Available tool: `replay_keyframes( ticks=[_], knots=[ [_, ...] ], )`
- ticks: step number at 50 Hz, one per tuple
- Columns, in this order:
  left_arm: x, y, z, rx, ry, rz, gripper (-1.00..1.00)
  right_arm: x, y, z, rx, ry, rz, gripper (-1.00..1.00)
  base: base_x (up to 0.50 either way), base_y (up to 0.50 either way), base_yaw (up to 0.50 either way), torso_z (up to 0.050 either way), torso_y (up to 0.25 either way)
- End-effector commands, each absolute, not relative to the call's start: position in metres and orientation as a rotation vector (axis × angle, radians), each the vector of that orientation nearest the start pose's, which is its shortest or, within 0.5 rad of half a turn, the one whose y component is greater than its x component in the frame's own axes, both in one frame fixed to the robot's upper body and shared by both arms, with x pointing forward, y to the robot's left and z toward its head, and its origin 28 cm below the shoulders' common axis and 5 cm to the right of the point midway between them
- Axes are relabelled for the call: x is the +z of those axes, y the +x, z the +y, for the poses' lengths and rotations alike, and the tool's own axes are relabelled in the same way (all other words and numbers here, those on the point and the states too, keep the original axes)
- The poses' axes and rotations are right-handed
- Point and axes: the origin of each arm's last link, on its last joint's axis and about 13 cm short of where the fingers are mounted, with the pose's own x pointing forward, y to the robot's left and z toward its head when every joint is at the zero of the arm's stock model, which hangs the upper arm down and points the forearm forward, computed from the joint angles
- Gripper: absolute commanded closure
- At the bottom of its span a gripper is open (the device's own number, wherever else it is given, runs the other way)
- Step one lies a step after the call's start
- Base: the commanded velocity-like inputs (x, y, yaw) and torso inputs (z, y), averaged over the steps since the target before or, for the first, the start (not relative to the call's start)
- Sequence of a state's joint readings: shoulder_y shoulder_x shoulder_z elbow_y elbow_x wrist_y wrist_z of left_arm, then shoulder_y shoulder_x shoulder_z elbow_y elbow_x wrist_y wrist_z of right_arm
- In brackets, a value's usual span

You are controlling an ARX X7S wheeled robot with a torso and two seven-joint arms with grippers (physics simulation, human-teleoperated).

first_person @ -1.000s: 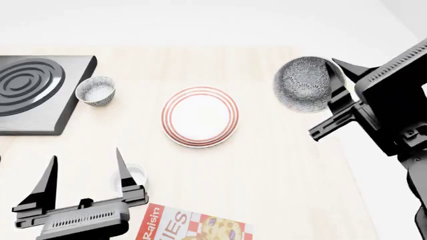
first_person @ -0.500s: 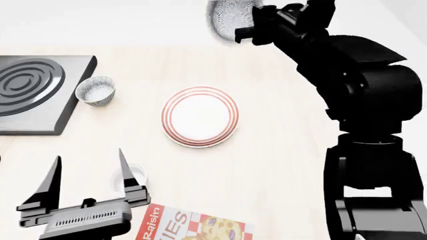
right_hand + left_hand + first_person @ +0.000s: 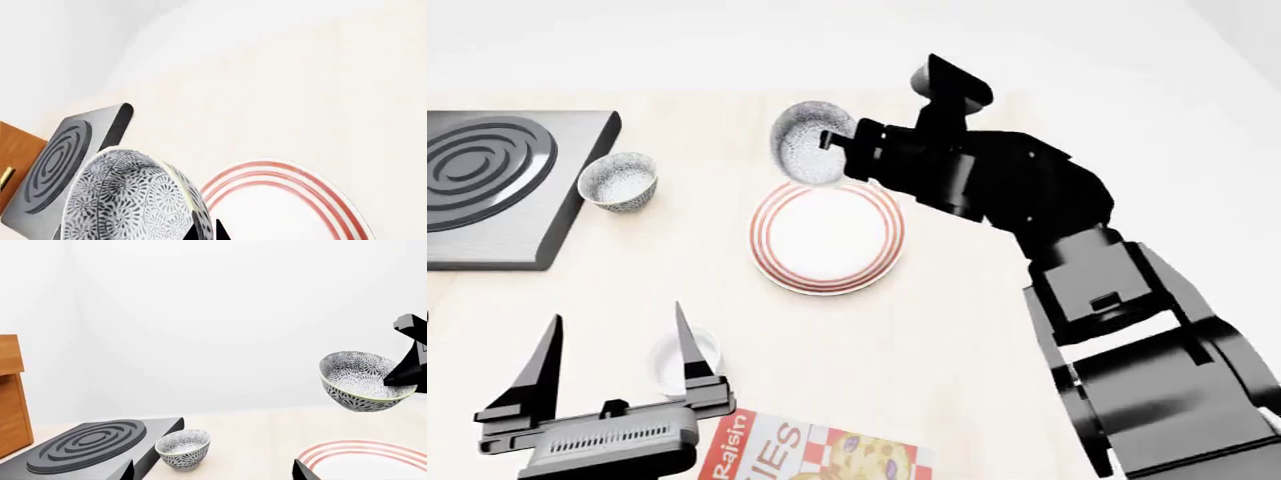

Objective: Pick the akita bowl next to the cookies box and place it on the plate.

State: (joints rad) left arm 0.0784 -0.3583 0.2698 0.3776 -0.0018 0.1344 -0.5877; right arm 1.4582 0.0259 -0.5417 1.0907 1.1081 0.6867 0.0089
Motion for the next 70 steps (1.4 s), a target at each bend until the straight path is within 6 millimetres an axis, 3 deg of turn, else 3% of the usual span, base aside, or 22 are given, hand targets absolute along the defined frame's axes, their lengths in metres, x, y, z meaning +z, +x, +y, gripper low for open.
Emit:
replay_keyframes(
  ticks=[1, 11, 20, 38, 70],
  knots=[
    [0.079, 0.185, 0.215, 0.211, 0.138, -0.453, -1.0, 0.223, 0.411, -0.026, 0.485, 0.449, 0.474, 1.0, 0.0, 0.0, 0.0, 0.0, 0.0],
    [0.079, 0.185, 0.215, 0.212, 0.137, -0.452, -1.0, 0.208, 0.41, -0.025, 0.501, 0.412, 0.474, 1.0, 0.0, 0.0, 0.0, 0.0, 0.0],
    [0.079, 0.186, 0.215, 0.21, 0.138, -0.451, -1.0, 0.214, 0.412, -0.028, 0.504, 0.407, 0.437, 1.0, 0.0, 0.0, 0.0, 0.0, 0.0],
    [0.077, 0.186, 0.214, 0.206, 0.14, -0.447, -1.0, 0.194, 0.407, -0.022, 0.528, 0.327, 0.46, 1.0, 0.0, 0.0, 0.0, 0.0, 0.0],
    [0.075, 0.186, 0.212, 0.196, 0.139, -0.443, -1.0, 0.183, 0.41, -0.031, 0.473, 0.287, 0.478, 1.0, 0.0, 0.0, 0.0, 0.0, 0.0]
  ],
)
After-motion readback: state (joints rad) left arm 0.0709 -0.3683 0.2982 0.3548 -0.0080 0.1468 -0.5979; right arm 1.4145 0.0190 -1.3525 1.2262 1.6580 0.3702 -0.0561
